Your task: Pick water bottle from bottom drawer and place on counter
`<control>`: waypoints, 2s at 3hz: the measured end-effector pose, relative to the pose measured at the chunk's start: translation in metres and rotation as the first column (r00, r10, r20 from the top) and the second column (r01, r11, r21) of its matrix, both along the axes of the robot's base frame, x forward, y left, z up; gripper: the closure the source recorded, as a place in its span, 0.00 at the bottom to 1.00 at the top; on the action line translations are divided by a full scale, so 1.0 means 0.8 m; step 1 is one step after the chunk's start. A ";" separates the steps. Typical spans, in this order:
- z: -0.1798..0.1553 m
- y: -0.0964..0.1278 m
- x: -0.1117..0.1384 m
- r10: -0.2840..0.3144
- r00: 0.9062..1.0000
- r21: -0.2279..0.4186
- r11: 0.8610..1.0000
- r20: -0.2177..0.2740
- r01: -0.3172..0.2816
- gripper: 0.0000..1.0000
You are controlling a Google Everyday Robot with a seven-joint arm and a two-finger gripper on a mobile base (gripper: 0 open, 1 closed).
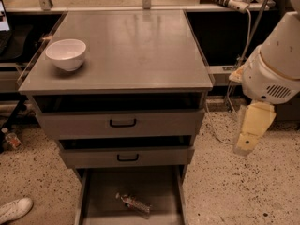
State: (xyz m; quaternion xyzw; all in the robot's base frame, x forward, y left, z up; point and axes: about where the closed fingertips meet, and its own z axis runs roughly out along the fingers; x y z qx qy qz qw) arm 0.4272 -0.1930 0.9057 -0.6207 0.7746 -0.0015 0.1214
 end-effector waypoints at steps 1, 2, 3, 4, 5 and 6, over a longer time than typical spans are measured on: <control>-0.032 0.008 -0.012 0.000 0.999 0.012 1.000 -0.032 0.000 0.00; -0.116 0.040 -0.032 -0.014 0.997 0.041 0.999 -0.078 0.017 0.00; -0.212 0.063 -0.054 -0.043 0.990 0.067 0.996 -0.136 0.052 0.00; -0.212 0.063 -0.054 -0.043 0.990 0.067 0.996 -0.136 0.052 0.00; -0.232 0.068 -0.058 -0.059 0.984 0.110 0.991 -0.166 0.078 0.00; -0.300 0.105 -0.071 -0.085 0.965 0.211 0.967 -0.247 0.140 0.00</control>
Offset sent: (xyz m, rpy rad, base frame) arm -0.0600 0.0638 -0.2256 0.0619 0.2124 -0.0318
